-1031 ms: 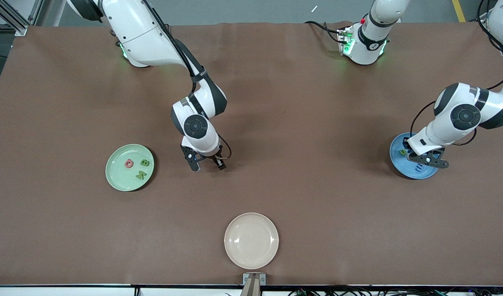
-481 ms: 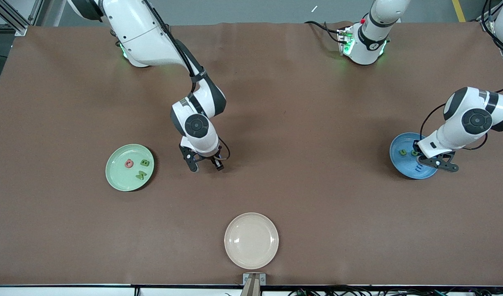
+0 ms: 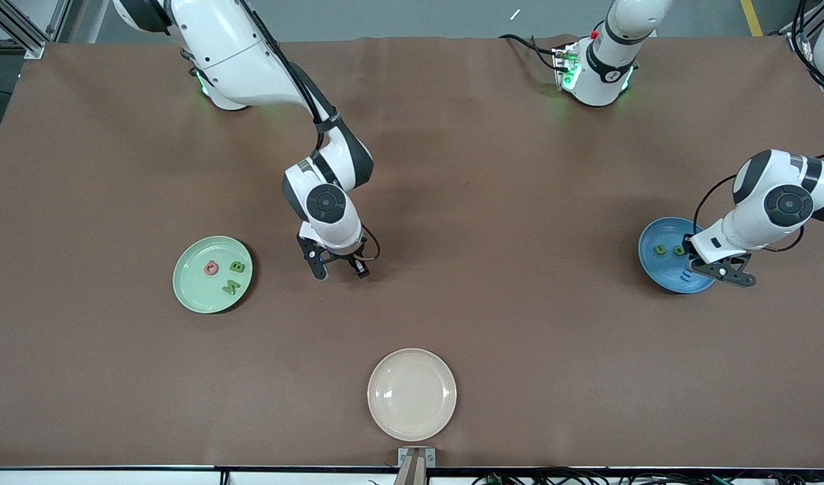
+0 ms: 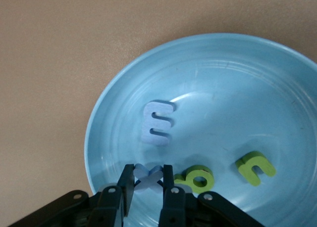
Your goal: Sort upper and lower case letters into plates
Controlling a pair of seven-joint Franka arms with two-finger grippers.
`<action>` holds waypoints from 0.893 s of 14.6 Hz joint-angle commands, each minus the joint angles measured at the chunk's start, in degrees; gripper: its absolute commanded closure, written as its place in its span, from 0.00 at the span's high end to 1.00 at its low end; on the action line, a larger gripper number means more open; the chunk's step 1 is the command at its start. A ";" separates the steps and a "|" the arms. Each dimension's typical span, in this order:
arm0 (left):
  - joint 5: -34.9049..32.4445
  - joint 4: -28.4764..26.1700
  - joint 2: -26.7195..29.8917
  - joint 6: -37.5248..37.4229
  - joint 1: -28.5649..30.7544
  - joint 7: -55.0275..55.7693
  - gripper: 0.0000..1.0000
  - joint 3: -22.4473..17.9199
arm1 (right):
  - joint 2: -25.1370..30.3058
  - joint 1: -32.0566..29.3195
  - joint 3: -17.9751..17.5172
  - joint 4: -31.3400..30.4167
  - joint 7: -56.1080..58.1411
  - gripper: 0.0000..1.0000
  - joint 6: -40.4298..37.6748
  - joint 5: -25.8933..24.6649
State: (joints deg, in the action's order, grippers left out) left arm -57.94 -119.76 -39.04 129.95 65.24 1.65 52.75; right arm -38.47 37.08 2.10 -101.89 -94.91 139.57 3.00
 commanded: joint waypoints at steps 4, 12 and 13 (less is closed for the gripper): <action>-1.21 0.93 -0.34 0.13 0.06 -0.77 0.99 0.16 | 0.06 0.10 0.62 -0.51 -1.07 0.41 0.44 -1.06; 2.22 2.16 1.51 -0.58 0.33 -0.59 1.00 0.42 | 2.86 -3.66 0.45 -0.33 5.75 0.00 -5.68 -0.80; 2.22 2.16 1.51 -0.58 0.93 -0.68 1.00 0.42 | 4.35 -5.07 0.45 -0.42 10.75 0.00 -8.67 -0.19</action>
State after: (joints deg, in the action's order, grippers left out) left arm -56.99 -117.55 -39.00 129.89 65.29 1.58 52.82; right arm -37.76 35.50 3.25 -101.38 -90.98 135.63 2.92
